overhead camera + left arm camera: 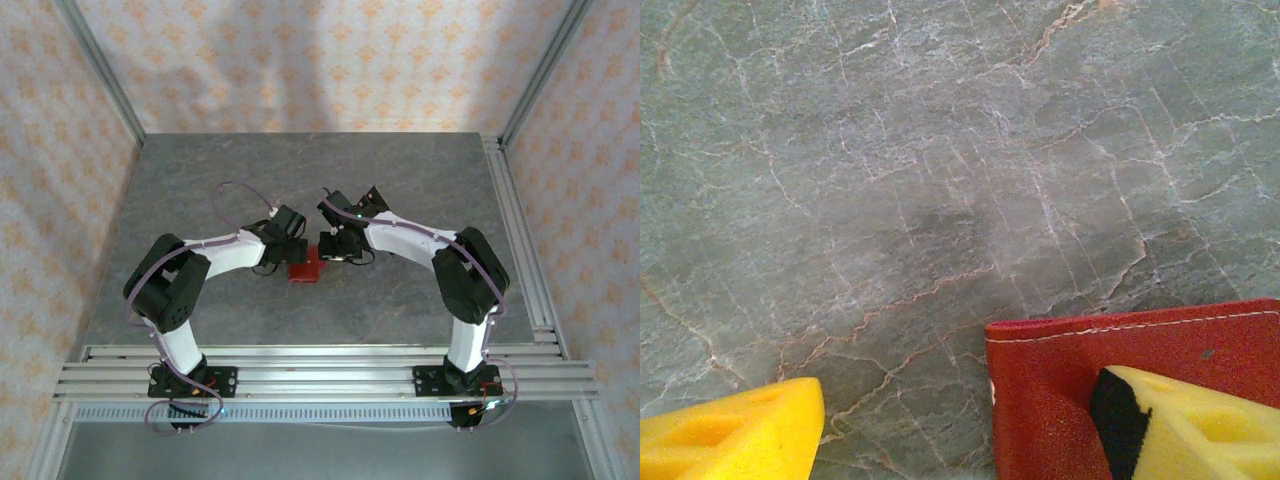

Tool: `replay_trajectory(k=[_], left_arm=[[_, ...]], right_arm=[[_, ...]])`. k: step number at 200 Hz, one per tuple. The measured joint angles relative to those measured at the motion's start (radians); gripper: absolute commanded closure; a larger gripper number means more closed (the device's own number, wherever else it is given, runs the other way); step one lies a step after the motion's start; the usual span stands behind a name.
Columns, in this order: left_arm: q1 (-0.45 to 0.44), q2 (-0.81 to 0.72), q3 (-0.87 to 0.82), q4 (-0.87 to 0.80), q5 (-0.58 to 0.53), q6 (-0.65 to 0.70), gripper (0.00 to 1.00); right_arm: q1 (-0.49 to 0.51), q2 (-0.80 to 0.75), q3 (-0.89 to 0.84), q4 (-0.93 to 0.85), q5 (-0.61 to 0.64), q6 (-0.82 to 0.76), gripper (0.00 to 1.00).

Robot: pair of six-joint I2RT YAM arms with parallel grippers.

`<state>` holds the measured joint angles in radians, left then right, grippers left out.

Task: Put the credit cards into the card holder
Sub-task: Close the button on the card holder.

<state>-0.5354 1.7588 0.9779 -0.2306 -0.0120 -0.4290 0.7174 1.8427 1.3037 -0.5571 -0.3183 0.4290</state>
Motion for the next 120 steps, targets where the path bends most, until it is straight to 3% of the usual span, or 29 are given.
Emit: replay_trajectory(k=[28, 86, 120], left_arm=[[0.0, 0.0, 0.0, 0.0, 0.0, 0.0, 0.26], [0.0, 0.0, 0.0, 0.0, 0.0, 0.0, 0.26], [0.0, 0.0, 0.0, 0.001, 0.0, 0.0, 0.26]], right_arm=[[0.0, 0.003, 0.016, 0.0, 0.0, 0.0, 0.7], [0.0, 0.058, 0.025, -0.001, 0.001, -0.002, 0.84], [0.0, 0.058, 0.025, -0.003, 0.001, -0.004, 0.83]])
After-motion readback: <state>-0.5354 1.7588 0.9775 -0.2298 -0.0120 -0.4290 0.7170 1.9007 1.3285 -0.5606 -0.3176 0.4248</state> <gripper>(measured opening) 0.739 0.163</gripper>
